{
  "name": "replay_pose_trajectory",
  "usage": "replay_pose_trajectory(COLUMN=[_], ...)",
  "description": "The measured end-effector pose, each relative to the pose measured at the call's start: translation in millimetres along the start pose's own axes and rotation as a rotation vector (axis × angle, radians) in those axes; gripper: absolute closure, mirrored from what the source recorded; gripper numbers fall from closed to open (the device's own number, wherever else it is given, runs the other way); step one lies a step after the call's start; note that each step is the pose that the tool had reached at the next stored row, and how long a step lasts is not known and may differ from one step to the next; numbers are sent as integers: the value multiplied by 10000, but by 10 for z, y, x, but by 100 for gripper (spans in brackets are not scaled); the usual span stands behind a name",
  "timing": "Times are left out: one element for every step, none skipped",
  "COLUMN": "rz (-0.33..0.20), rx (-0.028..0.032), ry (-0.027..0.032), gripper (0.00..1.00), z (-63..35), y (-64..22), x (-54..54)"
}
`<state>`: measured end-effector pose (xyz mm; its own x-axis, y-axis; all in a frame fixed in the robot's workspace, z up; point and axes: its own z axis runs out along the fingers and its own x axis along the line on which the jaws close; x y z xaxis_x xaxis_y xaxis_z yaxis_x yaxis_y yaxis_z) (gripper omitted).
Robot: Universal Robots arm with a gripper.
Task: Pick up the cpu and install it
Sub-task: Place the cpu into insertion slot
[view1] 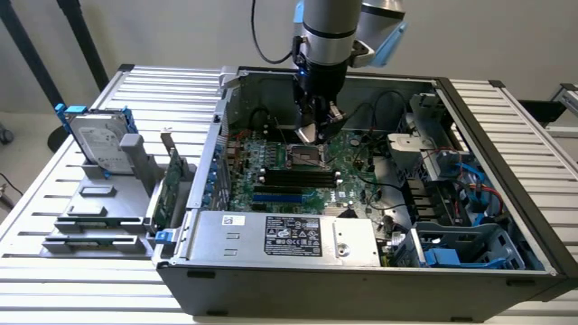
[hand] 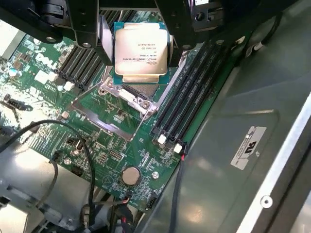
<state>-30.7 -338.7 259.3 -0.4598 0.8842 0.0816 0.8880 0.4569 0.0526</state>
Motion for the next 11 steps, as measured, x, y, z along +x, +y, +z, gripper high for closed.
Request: replay_pose_trajectory(rz=[146, 293, 443, 592, 734, 887, 1040, 1191, 1352, 1516, 1674], rx=[29, 59, 89, 117, 145, 173, 198, 217, 232, 245, 256], ry=[11, 22, 33, 44, 54, 65, 76, 82, 88, 92, 96], gripper=[45, 45, 45, 45, 45, 45, 45, 45, 45, 45, 45], z=[5, 10, 16, 21, 26, 32, 37, 43, 49, 55, 61], y=[0, -1, -1, -1, -1, -2, -2, -2, -3, -3, -3], x=[0, -1, -1, -2, -2, -3, -3, -3, -4, -4, -5])
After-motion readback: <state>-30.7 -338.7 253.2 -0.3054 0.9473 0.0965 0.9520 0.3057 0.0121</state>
